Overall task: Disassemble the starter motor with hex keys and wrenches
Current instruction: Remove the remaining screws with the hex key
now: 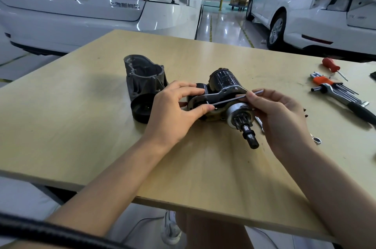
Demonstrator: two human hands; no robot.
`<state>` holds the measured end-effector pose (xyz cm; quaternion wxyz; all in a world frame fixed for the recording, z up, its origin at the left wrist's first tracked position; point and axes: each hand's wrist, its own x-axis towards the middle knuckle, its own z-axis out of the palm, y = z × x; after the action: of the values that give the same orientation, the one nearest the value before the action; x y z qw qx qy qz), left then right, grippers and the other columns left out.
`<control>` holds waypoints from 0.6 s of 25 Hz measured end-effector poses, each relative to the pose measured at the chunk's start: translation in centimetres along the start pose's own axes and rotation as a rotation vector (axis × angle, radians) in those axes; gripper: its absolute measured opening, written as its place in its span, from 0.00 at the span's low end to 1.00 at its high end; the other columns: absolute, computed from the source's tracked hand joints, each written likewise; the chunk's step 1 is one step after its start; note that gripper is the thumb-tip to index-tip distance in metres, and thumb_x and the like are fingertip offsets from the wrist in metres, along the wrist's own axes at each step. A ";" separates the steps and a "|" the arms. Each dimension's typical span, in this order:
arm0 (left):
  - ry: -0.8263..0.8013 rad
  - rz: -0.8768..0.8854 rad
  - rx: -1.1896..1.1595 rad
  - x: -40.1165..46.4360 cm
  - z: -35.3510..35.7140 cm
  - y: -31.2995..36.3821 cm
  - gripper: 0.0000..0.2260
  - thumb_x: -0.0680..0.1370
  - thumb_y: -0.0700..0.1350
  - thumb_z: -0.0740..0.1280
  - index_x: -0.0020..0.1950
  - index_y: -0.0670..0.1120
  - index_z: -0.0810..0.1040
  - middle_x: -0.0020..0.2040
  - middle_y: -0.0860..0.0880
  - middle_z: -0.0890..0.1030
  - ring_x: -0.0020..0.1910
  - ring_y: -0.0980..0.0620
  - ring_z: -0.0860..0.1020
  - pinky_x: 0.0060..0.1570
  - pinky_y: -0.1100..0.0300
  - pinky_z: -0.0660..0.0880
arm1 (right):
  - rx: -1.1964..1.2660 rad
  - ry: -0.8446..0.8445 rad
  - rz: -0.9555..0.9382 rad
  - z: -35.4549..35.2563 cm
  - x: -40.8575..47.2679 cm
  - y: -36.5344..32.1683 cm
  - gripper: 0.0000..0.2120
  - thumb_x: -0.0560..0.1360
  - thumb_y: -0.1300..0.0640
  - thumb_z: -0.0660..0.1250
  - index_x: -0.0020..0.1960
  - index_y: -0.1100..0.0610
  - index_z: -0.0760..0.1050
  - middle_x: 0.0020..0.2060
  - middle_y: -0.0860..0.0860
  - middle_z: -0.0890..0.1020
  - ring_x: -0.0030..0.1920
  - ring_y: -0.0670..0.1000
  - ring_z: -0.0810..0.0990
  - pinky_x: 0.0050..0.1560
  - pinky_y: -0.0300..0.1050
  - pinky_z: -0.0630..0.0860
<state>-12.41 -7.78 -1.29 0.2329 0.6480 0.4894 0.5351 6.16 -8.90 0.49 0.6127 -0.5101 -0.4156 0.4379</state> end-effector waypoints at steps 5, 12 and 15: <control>0.001 0.001 0.005 0.0 0.0 -0.1 0.16 0.68 0.45 0.78 0.55 0.46 0.84 0.55 0.52 0.80 0.55 0.57 0.79 0.53 0.63 0.79 | 0.020 0.005 -0.027 0.0 -0.2 -0.1 0.05 0.72 0.64 0.71 0.40 0.57 0.78 0.35 0.52 0.84 0.39 0.52 0.81 0.50 0.51 0.76; -0.018 -0.018 -0.016 0.0 -0.1 0.0 0.16 0.69 0.44 0.77 0.56 0.45 0.83 0.54 0.52 0.81 0.53 0.58 0.79 0.50 0.69 0.78 | -0.245 -0.082 -0.422 2.5 0.4 -2.7 0.07 0.71 0.65 0.74 0.45 0.55 0.79 0.32 0.47 0.85 0.33 0.44 0.83 0.36 0.35 0.76; -0.027 0.016 -0.010 -0.2 -0.2 0.0 0.15 0.70 0.43 0.77 0.55 0.44 0.83 0.54 0.50 0.82 0.55 0.59 0.79 0.50 0.68 0.78 | -0.447 -0.217 -0.596 5.2 1.0 -3.8 0.08 0.70 0.65 0.73 0.46 0.54 0.81 0.32 0.46 0.84 0.31 0.43 0.81 0.37 0.37 0.78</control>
<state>-12.63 -7.96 -1.31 0.2385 0.6579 0.4785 0.5304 1.83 -6.98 5.01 0.5391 -0.4384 -0.6934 0.1907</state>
